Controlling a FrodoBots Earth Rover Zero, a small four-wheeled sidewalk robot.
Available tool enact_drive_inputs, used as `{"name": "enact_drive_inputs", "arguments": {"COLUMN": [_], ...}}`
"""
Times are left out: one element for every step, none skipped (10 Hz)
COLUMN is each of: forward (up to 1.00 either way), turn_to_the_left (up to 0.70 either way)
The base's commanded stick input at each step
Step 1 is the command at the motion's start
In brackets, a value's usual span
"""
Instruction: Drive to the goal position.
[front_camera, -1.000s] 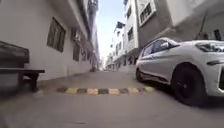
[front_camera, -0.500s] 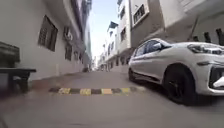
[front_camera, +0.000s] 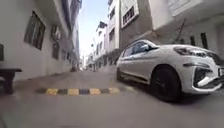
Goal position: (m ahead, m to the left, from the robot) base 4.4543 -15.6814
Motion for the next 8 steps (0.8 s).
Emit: {"name": "enact_drive_inputs", "arguments": {"forward": [0.00,0.00,0.00,0.00,0.00,0.00,0.00,0.00], "turn_to_the_left": [-0.85,-0.85,-0.85,-0.85,-0.85,-0.85,-0.85,-0.85]}}
